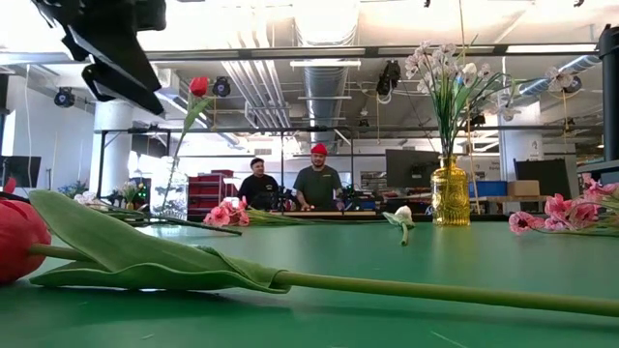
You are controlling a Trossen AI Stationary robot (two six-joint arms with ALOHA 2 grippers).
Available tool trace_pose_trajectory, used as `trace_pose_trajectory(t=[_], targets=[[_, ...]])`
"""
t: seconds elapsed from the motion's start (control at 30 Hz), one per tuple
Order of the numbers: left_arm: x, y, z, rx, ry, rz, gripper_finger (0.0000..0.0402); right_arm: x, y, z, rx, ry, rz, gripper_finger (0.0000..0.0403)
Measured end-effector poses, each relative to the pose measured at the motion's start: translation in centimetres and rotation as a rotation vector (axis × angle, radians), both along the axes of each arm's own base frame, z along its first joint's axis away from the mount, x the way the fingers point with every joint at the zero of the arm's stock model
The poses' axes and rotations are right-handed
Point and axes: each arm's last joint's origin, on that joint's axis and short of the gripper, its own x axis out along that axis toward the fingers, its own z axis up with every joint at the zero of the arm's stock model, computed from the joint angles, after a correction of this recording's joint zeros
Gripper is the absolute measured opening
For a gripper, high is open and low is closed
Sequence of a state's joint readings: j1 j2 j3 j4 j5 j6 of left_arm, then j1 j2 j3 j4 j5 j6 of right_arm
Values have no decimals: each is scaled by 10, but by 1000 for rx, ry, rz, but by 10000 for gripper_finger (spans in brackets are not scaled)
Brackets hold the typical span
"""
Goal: Sort flowers into vase by color
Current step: Put the right pink flowers into the transparent vase
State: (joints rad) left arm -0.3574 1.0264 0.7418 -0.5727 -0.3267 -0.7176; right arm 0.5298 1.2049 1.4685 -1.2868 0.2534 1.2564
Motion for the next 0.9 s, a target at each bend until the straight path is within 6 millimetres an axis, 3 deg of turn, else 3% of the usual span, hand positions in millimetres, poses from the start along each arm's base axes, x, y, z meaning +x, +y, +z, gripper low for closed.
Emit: trace_pose_trajectory(t=[0.17,0.4,0.63,0.9], targets=[[-1,-4,0,-1,-7,-17,210,-8,9,-19,-34,202,-167,286],[-2,-10,0,46,-37,-11,210,-4,21,-47,-20,331,-315,286],[-5,-13,-1,86,-43,-15,210,-7,31,-87,3,474,-374,318],[-6,-13,-3,99,-34,-14,210,-22,45,-142,96,519,-446,349]])
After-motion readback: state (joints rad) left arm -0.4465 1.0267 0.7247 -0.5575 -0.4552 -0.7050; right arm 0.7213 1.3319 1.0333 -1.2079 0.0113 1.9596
